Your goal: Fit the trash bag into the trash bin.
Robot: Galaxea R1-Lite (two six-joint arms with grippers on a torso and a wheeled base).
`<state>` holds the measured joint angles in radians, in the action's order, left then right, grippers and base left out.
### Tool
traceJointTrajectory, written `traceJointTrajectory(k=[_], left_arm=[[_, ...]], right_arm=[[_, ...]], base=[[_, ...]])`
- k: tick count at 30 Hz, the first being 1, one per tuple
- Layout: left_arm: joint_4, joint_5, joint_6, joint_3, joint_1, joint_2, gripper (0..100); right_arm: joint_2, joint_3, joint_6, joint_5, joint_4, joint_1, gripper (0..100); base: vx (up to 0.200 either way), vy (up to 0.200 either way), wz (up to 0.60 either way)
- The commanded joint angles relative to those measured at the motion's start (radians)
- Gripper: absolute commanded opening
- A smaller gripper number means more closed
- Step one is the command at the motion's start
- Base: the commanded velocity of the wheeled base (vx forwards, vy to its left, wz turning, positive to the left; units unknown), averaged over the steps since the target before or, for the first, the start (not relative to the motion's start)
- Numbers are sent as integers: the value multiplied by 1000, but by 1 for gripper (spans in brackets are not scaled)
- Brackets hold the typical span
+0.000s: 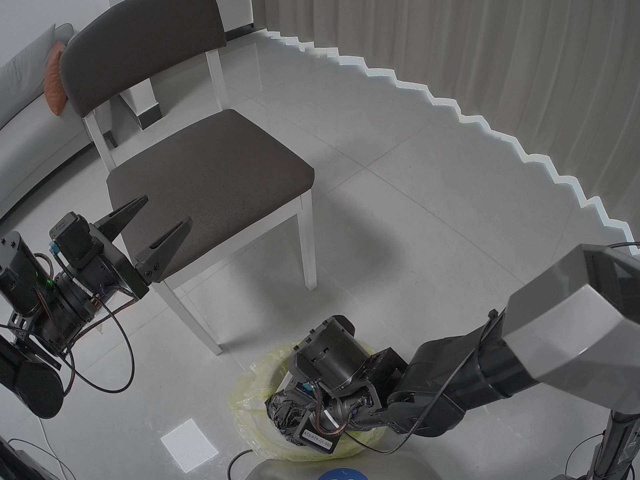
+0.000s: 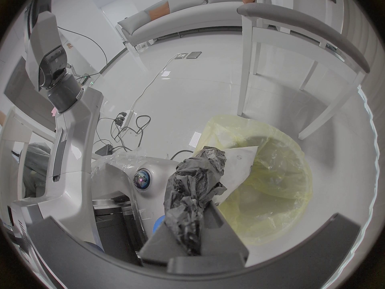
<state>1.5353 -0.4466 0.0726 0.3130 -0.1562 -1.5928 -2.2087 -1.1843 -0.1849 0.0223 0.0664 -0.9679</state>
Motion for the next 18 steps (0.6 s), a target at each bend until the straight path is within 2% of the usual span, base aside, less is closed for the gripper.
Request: traceJointTrajectory(k=[1, 8, 18], left_arm=[[0, 0, 0, 1, 0, 0, 100], [0, 0, 0, -2, 0, -1, 100], [0, 0, 0, -3, 0, -3, 100]], right_arm=[[20, -9, -1, -1, 1, 15, 0], [12, -77, -7, -2, -7, 20, 0], [-2, -71, -10, -2, -8, 51, 0]], base=[[0, 0, 0], [0, 0, 0], [0, 0, 0]])
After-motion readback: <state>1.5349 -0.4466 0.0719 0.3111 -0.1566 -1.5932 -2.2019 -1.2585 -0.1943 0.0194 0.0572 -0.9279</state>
